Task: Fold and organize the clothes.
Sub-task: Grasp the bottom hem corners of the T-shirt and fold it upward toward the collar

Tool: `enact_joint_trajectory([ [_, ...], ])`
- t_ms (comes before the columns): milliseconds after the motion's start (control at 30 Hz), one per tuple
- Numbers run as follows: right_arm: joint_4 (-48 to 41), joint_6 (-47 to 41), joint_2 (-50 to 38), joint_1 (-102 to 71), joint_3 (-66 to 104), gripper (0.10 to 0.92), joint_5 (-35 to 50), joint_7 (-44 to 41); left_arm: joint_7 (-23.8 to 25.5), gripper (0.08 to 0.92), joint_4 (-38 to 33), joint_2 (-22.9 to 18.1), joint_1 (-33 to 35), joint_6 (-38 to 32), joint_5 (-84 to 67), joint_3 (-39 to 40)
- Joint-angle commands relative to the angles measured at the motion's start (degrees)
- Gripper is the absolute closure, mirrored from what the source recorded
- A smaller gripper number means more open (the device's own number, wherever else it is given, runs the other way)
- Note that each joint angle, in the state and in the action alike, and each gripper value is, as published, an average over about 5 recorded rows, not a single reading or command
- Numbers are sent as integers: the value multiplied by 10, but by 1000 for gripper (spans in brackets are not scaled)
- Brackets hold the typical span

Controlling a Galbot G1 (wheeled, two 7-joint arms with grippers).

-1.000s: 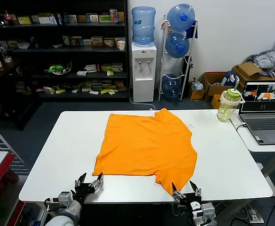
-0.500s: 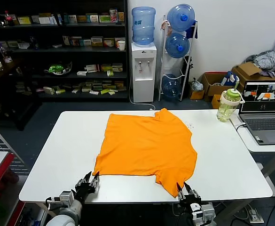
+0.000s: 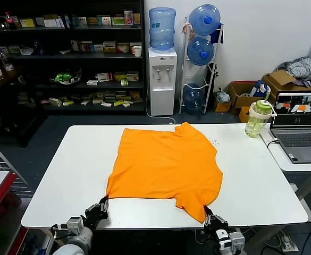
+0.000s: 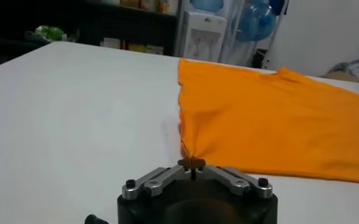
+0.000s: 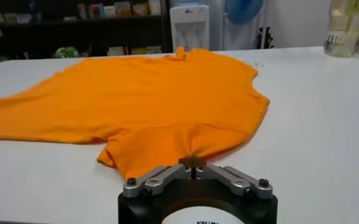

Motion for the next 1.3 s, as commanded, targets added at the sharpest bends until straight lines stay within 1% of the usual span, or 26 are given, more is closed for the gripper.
enact_joint_trajectory([
  [33, 79, 9, -44, -92, 16, 901, 26, 3, -32, 908, -114, 27, 111, -2, -35, -19],
  [200, 121, 33, -71, -178, 34, 901, 32, 10, -54, 908, -164, 28, 194, -12, -34, -31],
  [367, 137, 66, -73, -240, 45, 901, 28, 14, -68, 908, -197, 27, 264, -21, -30, -37],
  [467, 139, 81, -67, -251, 48, 901, 27, 16, -72, 908, -209, 26, 289, -25, -24, -39],
  [567, 144, 88, -63, -237, 48, 901, 27, 18, -76, 908, -216, 26, 288, -27, -22, -41],
  [633, 144, 93, -62, -210, 47, 901, 28, 21, -76, 908, -217, 27, 271, -28, -22, -42],
  [700, 138, 101, -63, -174, 45, 901, 31, 23, -68, 908, -210, 26, 239, -33, -20, -43],
  [800, 116, 114, -62, -108, 36, 901, 37, 28, -47, 908, -185, 15, 180, -49, -7, -43],
  [900, 87, 112, -52, -33, 21, 901, 50, 42, -35, 908, -155, 3, 120, -56, -1, -37],
  [1067, 33, 97, -40, 76, 2, 901, 69, 64, -15, 908, -96, 1, 25, -62, 7, -26],
  [1167, -12, 89, -37, 123, -4, 901, 75, 72, -6, 908, -52, -7, -26, -67, 16, -21],
  [1300, -56, 81, -34, 163, -14, 901, 81, 79, -1, 908, -4, -15, -66, -69, 26, -11],
])
